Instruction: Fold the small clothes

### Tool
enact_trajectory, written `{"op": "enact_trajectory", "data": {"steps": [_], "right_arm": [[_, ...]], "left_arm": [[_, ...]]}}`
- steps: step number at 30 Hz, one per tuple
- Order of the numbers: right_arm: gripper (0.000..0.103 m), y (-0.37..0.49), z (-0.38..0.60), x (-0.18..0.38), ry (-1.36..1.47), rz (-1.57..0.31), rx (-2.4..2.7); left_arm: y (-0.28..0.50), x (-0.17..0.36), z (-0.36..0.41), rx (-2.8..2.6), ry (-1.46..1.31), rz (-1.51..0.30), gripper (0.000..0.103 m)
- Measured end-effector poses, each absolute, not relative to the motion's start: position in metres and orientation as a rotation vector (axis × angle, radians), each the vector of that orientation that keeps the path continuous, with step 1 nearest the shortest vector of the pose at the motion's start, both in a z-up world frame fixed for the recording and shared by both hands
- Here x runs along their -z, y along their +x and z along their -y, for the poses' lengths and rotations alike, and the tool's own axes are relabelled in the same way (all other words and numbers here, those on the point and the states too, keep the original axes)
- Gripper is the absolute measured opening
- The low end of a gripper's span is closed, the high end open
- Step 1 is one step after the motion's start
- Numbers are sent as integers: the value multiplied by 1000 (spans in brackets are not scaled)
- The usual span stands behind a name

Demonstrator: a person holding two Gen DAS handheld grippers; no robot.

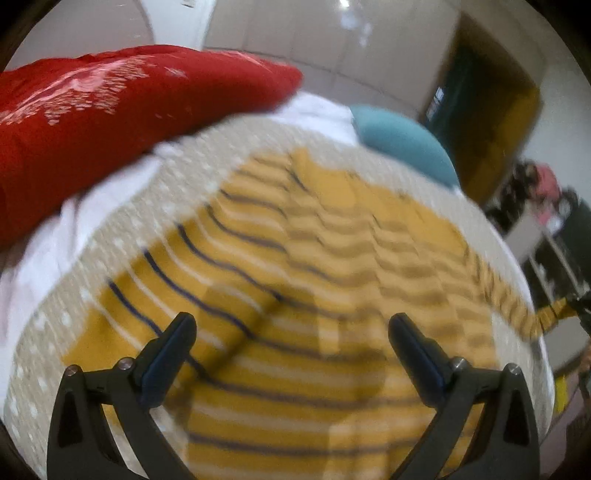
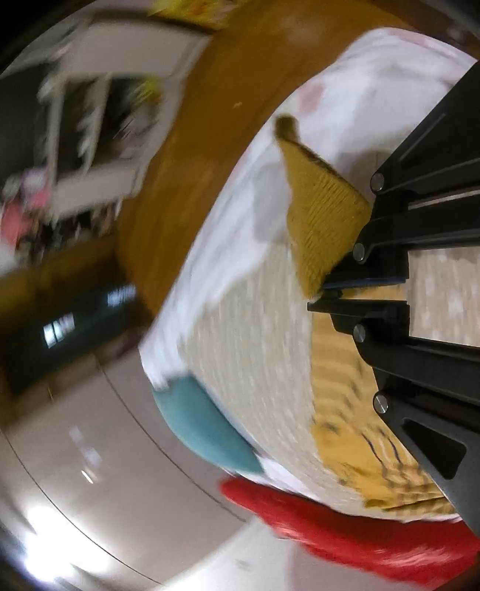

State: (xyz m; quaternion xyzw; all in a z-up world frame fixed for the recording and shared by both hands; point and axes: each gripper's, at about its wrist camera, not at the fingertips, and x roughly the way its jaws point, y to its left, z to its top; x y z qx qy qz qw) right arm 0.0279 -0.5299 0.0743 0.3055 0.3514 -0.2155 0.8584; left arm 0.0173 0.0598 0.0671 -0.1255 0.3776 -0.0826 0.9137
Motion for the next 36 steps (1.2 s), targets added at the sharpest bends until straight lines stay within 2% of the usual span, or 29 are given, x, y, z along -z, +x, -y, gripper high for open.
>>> {"op": "enact_trajectory", "data": {"steps": [4, 9, 14, 18, 20, 23, 26, 28, 31, 36], "right_arm": [[6, 100, 432, -105, 472, -764, 291], [6, 198, 272, -99, 325, -785, 21], [6, 272, 123, -41, 204, -904, -184], [6, 293, 61, 13, 110, -1046, -266], [6, 289, 45, 20, 86, -1056, -296], [13, 266, 35, 9, 27, -1021, -313], [30, 228, 21, -11, -66, -979, -363], [44, 199, 6, -22, -102, -963, -443], [55, 153, -22, -22, -131, -969, -614], [64, 96, -74, -2, -286, -963, -790]], "left_arm": [[35, -69, -114, 93, -337, -681, 103], [26, -74, -196, 8, -483, -572, 103], [28, -74, -229, -4, -546, -578, 103], [30, -74, -229, -62, -490, -588, 103], [24, -76, -238, -75, -490, -569, 103], [18, -73, -255, -104, -548, -568, 103], [10, -68, -281, -175, -630, -573, 103], [4, -64, -297, -227, -671, -571, 103], [-6, -61, -313, -293, -695, -563, 103], [-23, -63, -328, -341, -702, -533, 103]]}}
